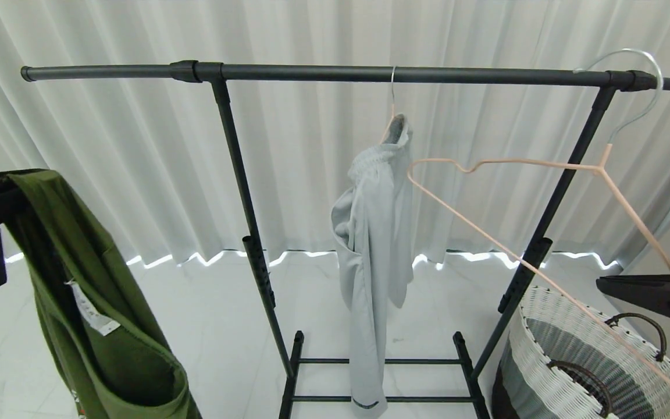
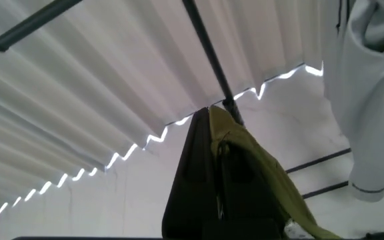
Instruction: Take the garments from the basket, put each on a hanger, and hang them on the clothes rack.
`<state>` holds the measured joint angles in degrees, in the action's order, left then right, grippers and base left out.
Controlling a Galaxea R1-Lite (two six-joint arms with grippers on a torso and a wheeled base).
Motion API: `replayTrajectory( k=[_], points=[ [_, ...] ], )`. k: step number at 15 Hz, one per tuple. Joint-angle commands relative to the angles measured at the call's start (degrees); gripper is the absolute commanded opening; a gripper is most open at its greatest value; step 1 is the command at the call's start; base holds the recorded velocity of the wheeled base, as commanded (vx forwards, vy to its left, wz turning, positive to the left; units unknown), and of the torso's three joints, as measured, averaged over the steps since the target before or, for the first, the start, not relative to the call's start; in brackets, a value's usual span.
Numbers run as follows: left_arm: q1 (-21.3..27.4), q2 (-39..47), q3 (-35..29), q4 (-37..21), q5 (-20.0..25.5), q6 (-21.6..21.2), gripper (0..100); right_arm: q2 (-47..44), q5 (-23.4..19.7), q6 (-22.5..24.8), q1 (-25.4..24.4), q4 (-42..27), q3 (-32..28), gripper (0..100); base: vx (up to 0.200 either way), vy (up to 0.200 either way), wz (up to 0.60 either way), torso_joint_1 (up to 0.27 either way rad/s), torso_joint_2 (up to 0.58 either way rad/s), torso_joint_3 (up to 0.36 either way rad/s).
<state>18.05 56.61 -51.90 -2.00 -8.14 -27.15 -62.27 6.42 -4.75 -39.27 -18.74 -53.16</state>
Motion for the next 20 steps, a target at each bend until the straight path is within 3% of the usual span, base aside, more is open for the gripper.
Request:
replayTrajectory(
  k=[1, 5, 7, 9, 16, 20],
  points=[
    [4.1, 6.8, -4.9, 0.0, -0.1, 1.5, 0, 0.2, -2.0, 0.0, -6.4, -3.9, -4.4, 0, 0.0, 0.0, 0.0, 0.0, 0.0, 0.0],
    [11.4, 16.9, -15.5, -0.4, -1.9, 8.1, 0, 0.4, -3.1, 0.5, -14.7, -4.4, -5.3, 0, 0.0, 0.0, 0.0, 0.0, 0.0, 0.0],
    [13.6, 20.2, -19.1, -0.4, -3.7, 11.2, 0, 0.7, -4.1, 2.2, -16.3, -4.3, -5.3, 0, 0.0, 0.0, 0.0, 0.0, 0.0, 0.0],
    [14.8, 22.4, -20.7, -0.3, -6.5, 13.7, 0, 1.0, -7.8, 4.6, -16.3, -4.2, -5.3, 0, 0.0, 0.0, 0.0, 0.0, 0.0, 0.0],
    [19.5, 23.2, -21.8, -0.2, -7.6, 13.9, 0, -3.6, -9.4, 5.6, -16.3, 1.2, -4.9, 0, 0.0, 0.0, 0.0, 0.0, 0.0, 0.0],
    [19.5, 24.2, -22.9, -0.1, -8.9, 13.8, 0, -3.9, -9.4, 5.6, -16.4, 1.7, -5.1, 0, 0.0, 0.0, 0.0, 0.0, 0.0, 0.0]
  ],
)
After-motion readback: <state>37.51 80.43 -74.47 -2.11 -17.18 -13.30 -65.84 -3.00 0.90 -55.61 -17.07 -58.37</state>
